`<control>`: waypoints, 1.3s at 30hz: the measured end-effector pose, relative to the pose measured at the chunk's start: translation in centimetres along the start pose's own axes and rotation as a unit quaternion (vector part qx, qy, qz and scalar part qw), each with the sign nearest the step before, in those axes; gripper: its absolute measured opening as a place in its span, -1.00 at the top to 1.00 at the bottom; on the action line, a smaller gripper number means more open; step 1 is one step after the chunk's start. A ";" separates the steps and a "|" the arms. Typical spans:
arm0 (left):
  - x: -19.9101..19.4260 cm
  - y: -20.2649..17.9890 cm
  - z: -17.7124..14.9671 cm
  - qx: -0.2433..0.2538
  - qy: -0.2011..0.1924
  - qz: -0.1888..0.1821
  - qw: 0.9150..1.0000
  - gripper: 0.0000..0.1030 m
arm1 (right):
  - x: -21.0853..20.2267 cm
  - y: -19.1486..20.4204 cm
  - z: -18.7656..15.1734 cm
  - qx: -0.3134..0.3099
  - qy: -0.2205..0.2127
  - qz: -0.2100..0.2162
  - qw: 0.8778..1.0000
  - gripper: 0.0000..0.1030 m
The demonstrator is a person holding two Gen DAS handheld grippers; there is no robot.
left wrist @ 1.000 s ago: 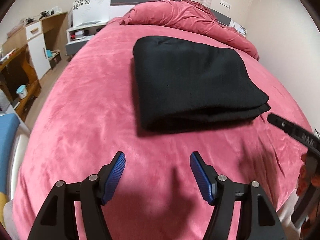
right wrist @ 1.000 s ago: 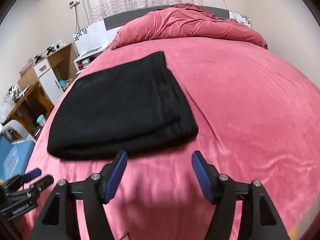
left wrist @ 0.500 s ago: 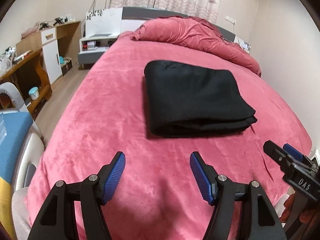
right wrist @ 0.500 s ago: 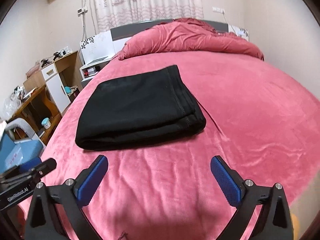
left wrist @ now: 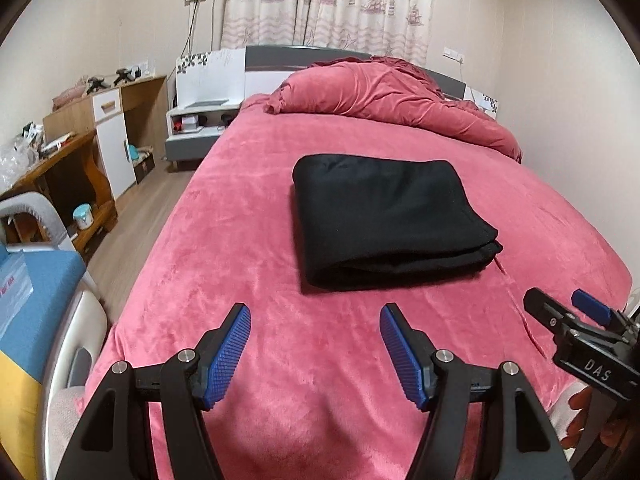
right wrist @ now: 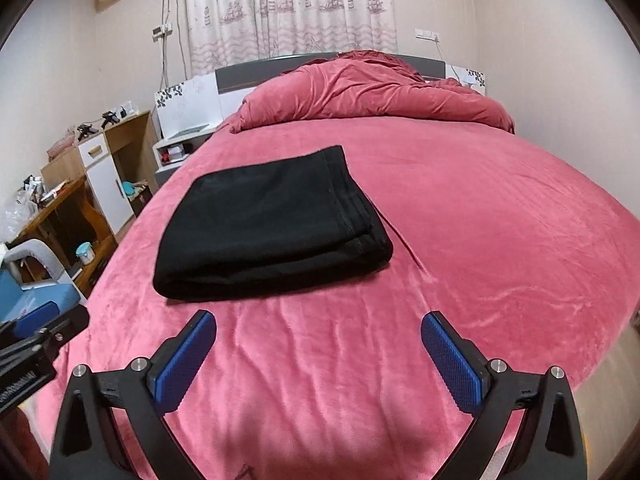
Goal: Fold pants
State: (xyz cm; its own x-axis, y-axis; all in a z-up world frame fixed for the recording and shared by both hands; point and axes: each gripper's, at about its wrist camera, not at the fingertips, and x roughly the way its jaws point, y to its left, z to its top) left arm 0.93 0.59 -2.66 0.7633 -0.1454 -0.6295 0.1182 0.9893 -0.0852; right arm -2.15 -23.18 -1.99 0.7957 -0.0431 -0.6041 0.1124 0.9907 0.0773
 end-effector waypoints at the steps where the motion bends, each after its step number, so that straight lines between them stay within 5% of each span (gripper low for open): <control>1: -0.1 -0.1 0.0 0.002 -0.002 -0.001 1.000 -0.33 | -0.2 0.1 0.1 -0.003 -0.002 0.001 1.000 -1.00; 39: -0.4 -1.0 -0.1 0.013 -0.004 0.003 1.000 -0.33 | -0.3 0.5 0.0 -0.009 0.005 0.011 1.000 -1.00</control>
State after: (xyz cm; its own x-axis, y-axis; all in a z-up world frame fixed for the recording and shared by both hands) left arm 0.41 -0.34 -2.41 0.7688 -0.1398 -0.6240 0.1308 0.9896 -0.0606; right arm -2.33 -22.63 -1.80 0.7923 -0.0198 -0.6098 0.0840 0.9935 0.0770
